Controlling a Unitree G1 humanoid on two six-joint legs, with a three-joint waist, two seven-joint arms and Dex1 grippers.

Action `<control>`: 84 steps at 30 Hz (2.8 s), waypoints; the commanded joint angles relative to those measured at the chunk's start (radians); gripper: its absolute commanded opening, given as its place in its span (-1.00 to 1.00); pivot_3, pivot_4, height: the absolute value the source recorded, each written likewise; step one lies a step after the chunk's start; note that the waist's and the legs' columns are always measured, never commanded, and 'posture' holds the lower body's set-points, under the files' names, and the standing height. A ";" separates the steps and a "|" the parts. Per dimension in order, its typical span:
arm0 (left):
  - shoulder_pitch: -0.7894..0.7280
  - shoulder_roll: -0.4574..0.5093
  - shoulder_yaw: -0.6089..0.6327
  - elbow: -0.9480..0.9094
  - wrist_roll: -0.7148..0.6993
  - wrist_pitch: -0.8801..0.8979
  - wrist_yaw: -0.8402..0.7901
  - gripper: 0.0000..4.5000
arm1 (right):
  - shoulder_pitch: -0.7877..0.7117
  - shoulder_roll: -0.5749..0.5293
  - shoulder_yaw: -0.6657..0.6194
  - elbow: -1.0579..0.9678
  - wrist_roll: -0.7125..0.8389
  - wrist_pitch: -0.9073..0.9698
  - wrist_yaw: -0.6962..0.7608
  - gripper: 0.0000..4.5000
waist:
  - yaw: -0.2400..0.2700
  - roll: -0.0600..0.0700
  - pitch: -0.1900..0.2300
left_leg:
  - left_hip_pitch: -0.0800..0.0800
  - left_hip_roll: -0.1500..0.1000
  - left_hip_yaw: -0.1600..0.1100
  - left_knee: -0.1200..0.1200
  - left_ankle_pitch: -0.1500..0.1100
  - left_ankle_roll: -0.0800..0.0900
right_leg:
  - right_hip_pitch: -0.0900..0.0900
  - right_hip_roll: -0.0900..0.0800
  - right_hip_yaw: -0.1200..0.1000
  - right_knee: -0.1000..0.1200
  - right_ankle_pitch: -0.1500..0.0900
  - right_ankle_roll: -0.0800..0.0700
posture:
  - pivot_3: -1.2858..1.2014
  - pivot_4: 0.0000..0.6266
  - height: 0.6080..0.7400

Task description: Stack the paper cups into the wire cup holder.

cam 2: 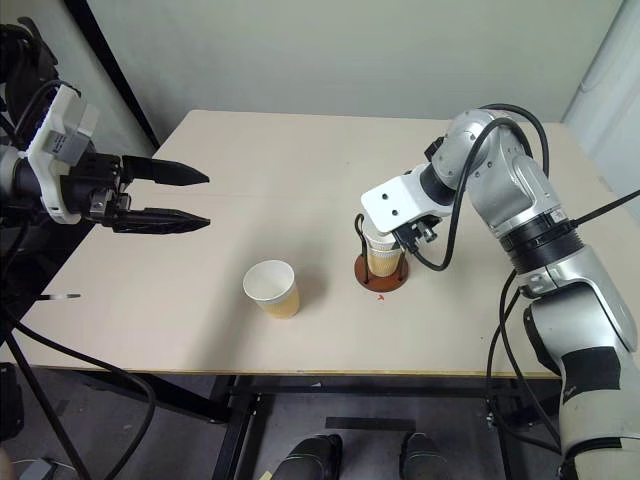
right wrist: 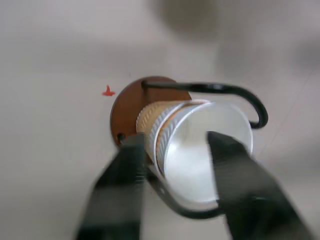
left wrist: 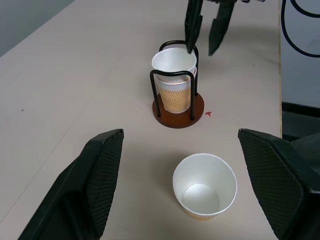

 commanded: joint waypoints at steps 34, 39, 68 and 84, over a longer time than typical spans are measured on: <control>0.434 0.165 -0.071 -0.457 0.271 -0.212 0.154 0.74 | -0.004 -0.258 -0.301 -0.406 0.608 0.955 -0.073 0.81 | 0.000 0.000 0.000 | 0.007 -0.001 0.000 -0.001 -0.002 -0.016 | 0.001 0.000 0.002 0.012 -0.004 -0.006 | 0.03 -0.52 1.00; 0.409 0.127 -0.115 -0.408 0.304 -0.246 0.161 0.74 | -0.003 -0.264 -0.294 -0.400 0.610 0.942 -0.080 0.81 | 0.000 0.000 0.000 | 0.006 -0.001 0.000 -0.001 -0.002 -0.015 | 0.000 0.000 0.002 0.012 -0.006 -0.008 | 0.03 -0.52 1.00; 0.201 -0.029 -0.259 -0.279 0.391 -0.441 0.080 0.74 | 0.011 -0.308 -0.295 -0.407 0.635 0.933 -0.108 0.81 | 0.003 0.000 0.000 | 0.005 0.000 0.000 -0.001 0.002 -0.006 | 0.000 0.000 0.001 0.012 -0.007 -0.006 | 0.03 -0.52 1.00; 0.221 -0.073 -0.296 -0.231 0.439 -0.507 0.072 0.74 | 0.018 -0.316 -0.297 -0.410 0.639 0.934 -0.124 0.81 | 0.003 0.000 0.000 | 0.005 0.000 0.000 -0.001 0.002 -0.005 | 0.000 0.000 0.001 0.012 -0.007 -0.006 | 0.03 -0.52 1.00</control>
